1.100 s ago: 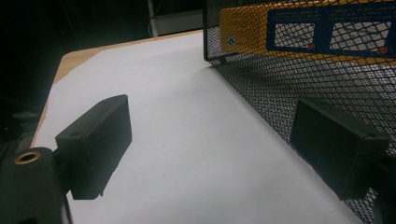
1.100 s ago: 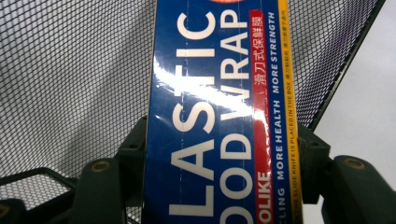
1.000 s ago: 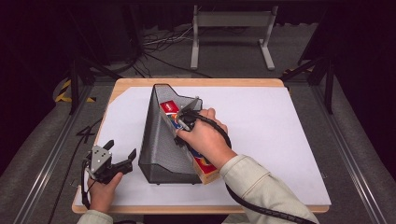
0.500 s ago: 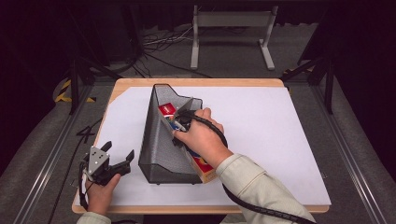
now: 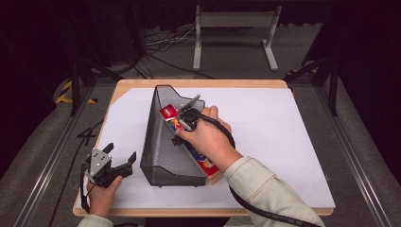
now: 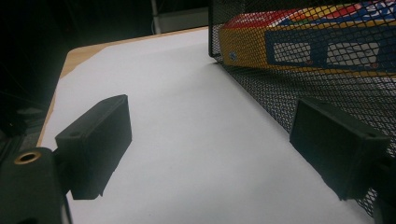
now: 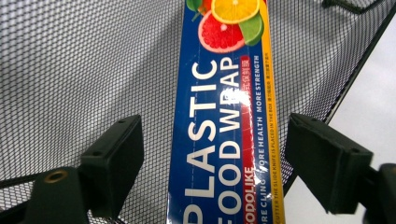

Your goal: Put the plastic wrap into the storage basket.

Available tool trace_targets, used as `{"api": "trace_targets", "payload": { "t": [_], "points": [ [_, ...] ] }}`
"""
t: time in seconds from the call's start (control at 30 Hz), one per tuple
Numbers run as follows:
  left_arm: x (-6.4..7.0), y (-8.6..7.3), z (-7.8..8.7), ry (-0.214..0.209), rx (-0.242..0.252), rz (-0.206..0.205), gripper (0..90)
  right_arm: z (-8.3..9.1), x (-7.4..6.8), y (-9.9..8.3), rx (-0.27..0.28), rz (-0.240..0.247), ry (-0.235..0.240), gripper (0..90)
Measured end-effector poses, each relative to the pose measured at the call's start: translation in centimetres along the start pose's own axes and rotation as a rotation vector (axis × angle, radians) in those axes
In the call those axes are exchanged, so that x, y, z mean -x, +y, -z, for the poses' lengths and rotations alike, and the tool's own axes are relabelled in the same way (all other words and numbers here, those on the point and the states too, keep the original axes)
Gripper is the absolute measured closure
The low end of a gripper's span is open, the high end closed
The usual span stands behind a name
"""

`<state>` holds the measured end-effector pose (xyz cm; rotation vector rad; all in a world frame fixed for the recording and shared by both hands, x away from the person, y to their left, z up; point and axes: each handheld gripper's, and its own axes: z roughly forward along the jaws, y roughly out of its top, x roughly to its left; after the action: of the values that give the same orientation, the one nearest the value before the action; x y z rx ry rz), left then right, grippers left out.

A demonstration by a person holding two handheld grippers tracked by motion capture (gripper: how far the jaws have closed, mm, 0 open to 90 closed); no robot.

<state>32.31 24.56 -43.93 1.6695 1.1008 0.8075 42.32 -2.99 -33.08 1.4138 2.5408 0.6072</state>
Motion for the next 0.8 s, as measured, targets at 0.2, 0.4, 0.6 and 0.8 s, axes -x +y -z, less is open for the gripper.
{"api": "trace_targets", "payload": {
  "t": [0.2, 0.4, 0.6, 0.8],
  "points": [
    [-0.1, 0.0, -0.2, 0.003, -0.002, 0.005, 13.8, 0.7, 0.1, -0.1, 0.079, 0.037, 0.012, 16.8],
    [-0.1, -0.1, 0.0, 0.008, -0.003, 0.006, 13.7, 2.0, 0.5, -0.5, 0.216, 0.053, 0.044, 16.0],
    [-0.3, -0.2, 0.1, 0.01, 0.002, 0.011, 13.7, 2.9, 1.1, -0.9, 0.296, 0.071, 0.078, 15.6],
    [-0.3, -0.2, 0.1, 0.008, 0.0, 0.009, 13.7, 4.4, 2.1, -1.5, 0.408, 0.11, 0.117, 15.4]
  ]
}}
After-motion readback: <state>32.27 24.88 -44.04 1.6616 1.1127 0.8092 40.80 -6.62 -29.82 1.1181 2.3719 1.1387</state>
